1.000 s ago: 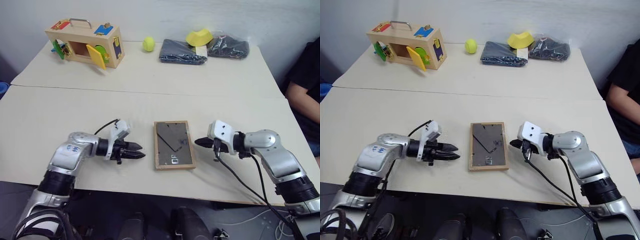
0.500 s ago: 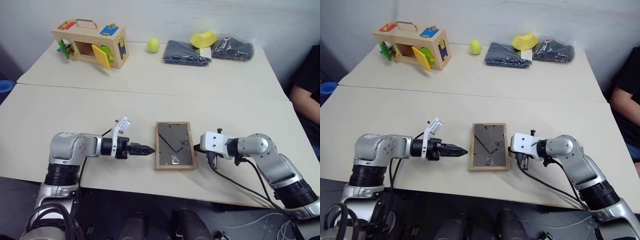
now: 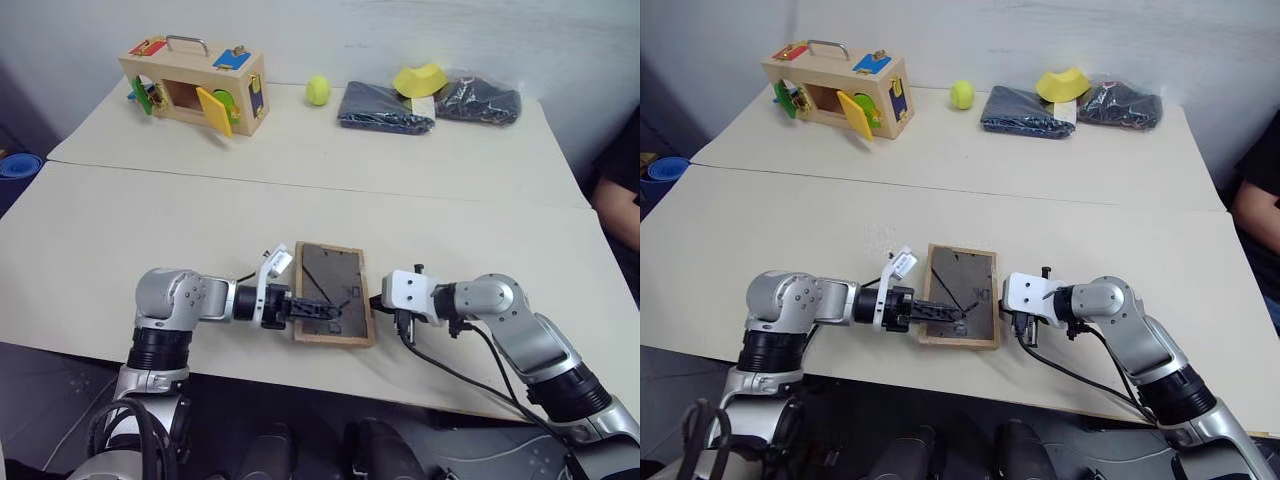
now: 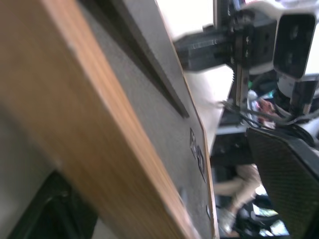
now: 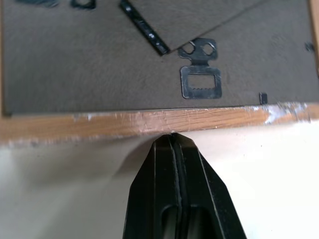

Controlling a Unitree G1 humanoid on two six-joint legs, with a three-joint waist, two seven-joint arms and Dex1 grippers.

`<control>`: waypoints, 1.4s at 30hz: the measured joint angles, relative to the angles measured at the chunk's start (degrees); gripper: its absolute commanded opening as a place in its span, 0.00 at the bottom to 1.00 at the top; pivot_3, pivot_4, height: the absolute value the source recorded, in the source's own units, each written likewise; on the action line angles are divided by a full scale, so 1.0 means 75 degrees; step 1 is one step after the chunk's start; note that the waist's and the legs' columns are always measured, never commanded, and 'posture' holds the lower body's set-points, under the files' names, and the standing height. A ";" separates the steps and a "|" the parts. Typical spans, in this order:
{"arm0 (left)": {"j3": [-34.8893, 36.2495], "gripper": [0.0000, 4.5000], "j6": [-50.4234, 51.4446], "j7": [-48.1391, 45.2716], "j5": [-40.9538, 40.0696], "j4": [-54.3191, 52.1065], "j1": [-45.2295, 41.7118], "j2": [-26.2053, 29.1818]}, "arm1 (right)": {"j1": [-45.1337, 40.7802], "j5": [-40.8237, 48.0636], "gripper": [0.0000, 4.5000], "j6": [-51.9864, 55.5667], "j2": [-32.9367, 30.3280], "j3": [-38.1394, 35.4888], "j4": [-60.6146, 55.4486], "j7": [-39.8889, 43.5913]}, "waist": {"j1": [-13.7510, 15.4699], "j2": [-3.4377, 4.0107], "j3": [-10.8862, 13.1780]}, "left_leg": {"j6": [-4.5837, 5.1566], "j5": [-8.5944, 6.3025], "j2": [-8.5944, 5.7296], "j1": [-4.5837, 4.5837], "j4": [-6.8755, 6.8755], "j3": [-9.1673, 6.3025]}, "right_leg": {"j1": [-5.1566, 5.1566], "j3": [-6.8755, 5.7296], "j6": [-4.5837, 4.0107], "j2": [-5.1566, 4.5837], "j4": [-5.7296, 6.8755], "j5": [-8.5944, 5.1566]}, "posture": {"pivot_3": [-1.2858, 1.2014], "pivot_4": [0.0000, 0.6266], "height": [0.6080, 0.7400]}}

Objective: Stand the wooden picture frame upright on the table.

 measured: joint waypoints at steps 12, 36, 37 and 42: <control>0.0204 0.28 -0.0559 -0.0276 -0.0447 0.0445 -0.0059 0.0729 | 0.0004 0.0602 0.08 0.0644 -0.0190 -0.0574 -0.0070 0.0148 | -0.0160 -0.0005 0.0004 | -0.0018 0.0010 0.0000 0.0003 -0.0003 -0.0006 | -0.0005 -0.0001 -0.0001 0.0001 0.0014 0.0000 | 0.52 0.24 1.00; -0.0298 0.28 -0.2108 -0.0910 -0.0567 -0.0106 -0.0632 0.1691 | -0.2389 0.4885 1.00 0.4973 0.1448 -0.1482 -0.0696 -0.0748 | -0.0176 -0.0015 0.0016 | -0.0017 0.0012 0.0000 -0.0023 -0.0040 -0.0015 | -0.0032 -0.0003 -0.0002 -0.0001 -0.0018 0.0000 | 0.52 0.24 1.00; -0.0339 0.28 -0.2124 -0.0935 -0.0578 -0.0146 -0.0667 0.1686 | -0.2440 0.4823 1.00 0.4865 0.1528 -0.1397 -0.0648 -0.0747 | -0.0188 -0.0015 0.0016 | -0.0017 0.0013 0.0000 -0.0023 -0.0041 -0.0015 | -0.0033 -0.0003 -0.0002 0.0000 -0.0017 0.0000 | 0.52 0.24 1.00; -0.0365 0.28 -0.2126 -0.0945 -0.0577 -0.0146 -0.0674 0.1698 | -0.2571 0.4636 1.00 0.4506 0.1719 -0.1110 -0.0560 -0.0755 | -0.0216 -0.0016 0.0016 | -0.0019 0.0014 0.0000 -0.0023 -0.0044 -0.0015 | -0.0037 -0.0002 -0.0002 0.0000 -0.0014 0.0000 | 0.52 0.24 1.00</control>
